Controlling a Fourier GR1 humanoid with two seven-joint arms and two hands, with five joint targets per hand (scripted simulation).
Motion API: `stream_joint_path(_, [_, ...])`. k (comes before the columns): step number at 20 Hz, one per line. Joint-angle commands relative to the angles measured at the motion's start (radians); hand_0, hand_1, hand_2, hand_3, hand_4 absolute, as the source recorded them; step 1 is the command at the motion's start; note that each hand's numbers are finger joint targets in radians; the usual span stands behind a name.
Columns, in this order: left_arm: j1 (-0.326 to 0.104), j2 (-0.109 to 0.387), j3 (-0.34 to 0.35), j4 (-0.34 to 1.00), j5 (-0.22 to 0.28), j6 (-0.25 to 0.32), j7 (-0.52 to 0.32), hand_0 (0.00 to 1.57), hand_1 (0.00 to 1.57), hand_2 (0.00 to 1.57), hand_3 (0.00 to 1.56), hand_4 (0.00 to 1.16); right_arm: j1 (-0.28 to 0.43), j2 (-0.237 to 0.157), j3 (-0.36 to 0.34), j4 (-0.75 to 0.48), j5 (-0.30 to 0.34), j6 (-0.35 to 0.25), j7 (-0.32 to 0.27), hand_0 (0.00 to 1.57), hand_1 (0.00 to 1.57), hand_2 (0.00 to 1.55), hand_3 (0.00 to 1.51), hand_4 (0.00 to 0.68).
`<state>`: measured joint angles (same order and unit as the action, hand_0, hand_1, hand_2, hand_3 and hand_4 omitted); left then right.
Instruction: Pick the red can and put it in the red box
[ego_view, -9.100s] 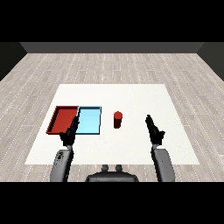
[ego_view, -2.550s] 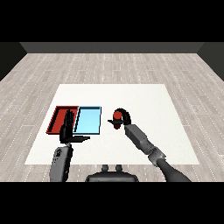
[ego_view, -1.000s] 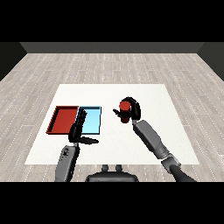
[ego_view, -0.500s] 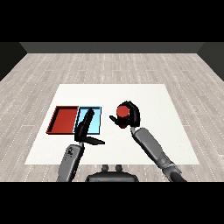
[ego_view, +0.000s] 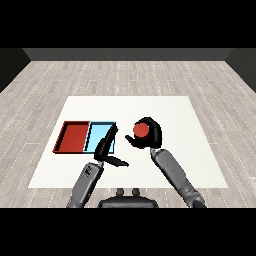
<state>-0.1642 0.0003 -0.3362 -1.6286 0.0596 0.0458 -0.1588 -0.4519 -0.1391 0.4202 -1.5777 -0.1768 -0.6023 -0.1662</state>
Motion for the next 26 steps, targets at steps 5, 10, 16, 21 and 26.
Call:
stream_joint_path(5, [-0.049, 0.000, -0.112, 0.130, 0.026, 0.073, -0.018, 0.00, 0.00, 0.00, 0.00, 0.00, 0.019, 0.038, -0.042, -0.044, 0.091, 0.065, 0.045, 1.57, 1.57, 1.48, 1.42, 0.655])
stream_joint_path(10, [-0.065, 0.000, -0.152, 0.143, 0.095, 0.120, 0.016, 0.00, 0.00, 0.00, 0.00, 0.00, 0.043, 0.107, -0.045, 0.028, 0.121, 0.116, -0.024, 1.57, 1.57, 1.48, 1.41, 0.651])
stream_joint_path(16, [-0.183, 0.000, -0.120, 0.286, 0.194, 0.087, -0.024, 0.00, 0.00, 0.00, 0.00, 0.00, -0.011, 0.138, -0.087, 0.038, 0.115, 0.151, 0.016, 1.57, 1.57, 1.48, 1.41, 0.644])
stream_joint_path(21, [-0.153, 0.000, -0.107, 0.237, 0.194, 0.060, 0.021, 0.00, 0.00, 0.00, 0.00, 0.00, 0.043, 0.138, -0.061, -0.014, 0.138, 0.176, 0.010, 1.57, 1.57, 1.48, 1.41, 0.634])
stream_joint_path(26, [-0.274, 0.000, -0.193, 0.406, 0.266, 0.157, -0.079, 0.00, 0.00, 0.00, 0.00, 0.00, 0.067, 0.139, 0.006, -0.070, 0.173, 0.122, 0.023, 1.57, 1.57, 1.48, 1.41, 0.623])
